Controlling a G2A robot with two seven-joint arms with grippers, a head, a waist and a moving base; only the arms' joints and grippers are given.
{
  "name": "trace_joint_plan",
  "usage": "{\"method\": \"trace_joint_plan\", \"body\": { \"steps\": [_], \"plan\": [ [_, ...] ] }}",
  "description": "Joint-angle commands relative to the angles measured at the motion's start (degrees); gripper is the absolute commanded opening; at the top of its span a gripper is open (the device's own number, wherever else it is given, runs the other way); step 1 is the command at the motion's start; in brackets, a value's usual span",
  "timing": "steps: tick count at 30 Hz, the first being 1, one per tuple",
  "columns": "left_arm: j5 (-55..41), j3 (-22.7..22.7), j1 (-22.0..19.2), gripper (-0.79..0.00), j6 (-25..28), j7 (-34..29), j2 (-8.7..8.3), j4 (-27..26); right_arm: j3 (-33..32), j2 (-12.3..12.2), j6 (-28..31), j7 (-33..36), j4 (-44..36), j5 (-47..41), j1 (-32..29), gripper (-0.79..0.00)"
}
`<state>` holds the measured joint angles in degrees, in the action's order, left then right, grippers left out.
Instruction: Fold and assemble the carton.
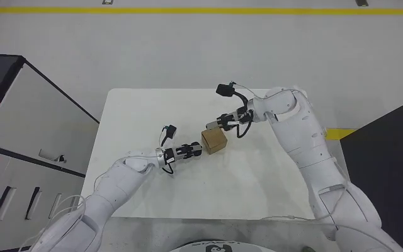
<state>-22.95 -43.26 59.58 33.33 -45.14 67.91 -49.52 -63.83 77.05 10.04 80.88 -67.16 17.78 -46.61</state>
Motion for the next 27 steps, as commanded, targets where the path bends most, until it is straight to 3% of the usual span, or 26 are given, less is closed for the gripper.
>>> {"method": "trace_joint_plan", "body": {
  "steps": [1,4,12,17,19,22,23,24,25,27],
  "plan": [
    [0.0,0.0,0.0,-0.785,0.0,0.0,0.0,0.0,-2.14,-0.61,2.73,-0.88,-0.78,-2.58,-1.87,0.0],
    [0.0,0.0,0.0,-0.785,0.0,0.0,0.0,0.0,-7.21,-2.17,9.53,3.84,-2.61,-10.14,-5.68,0.0],
    [0.0,0.0,0.0,-0.785,0.0,0.0,0.0,0.0,-14.46,-8.97,9.06,4.34,-13.88,-29.18,-17.42,0.0],
    [0.0,0.0,0.0,-0.785,0.0,0.0,0.0,0.0,-18.79,-12.97,9.95,3.46,-15.97,-39.86,-23.1,0.0],
    [0.0,0.0,0.0,-0.785,0.0,0.0,0.0,0.0,-20.04,-14.26,10.57,2.84,-16.41,-44.03,-24.96,0.0],
    [0.0,0.0,0.0,-0.785,0.0,0.0,0.0,0.0,-20.04,-14.26,10.57,2.84,-16.41,-44.03,-24.96,0.0],
    [0.0,0.0,0.0,-0.754,0.0,0.0,0.0,0.0,-20.04,-14.26,10.57,2.84,-16.41,-44.03,-24.96,0.0],
    [0.0,0.0,0.0,-0.314,0.0,0.0,0.0,0.0,-20.04,-14.26,10.57,2.84,-16.41,-44.03,-24.96,0.0],
    [0.0,0.0,0.0,-0.043,0.0,0.0,0.0,0.0,-20.04,-14.26,10.57,2.84,-16.41,-44.03,-24.96,0.0],
    [0.0,0.0,0.0,-0.043,0.0,0.0,0.0,0.0,-20.04,-14.26,10.57,2.84,-16.41,-44.03,-24.96,0.0]
  ]
}}
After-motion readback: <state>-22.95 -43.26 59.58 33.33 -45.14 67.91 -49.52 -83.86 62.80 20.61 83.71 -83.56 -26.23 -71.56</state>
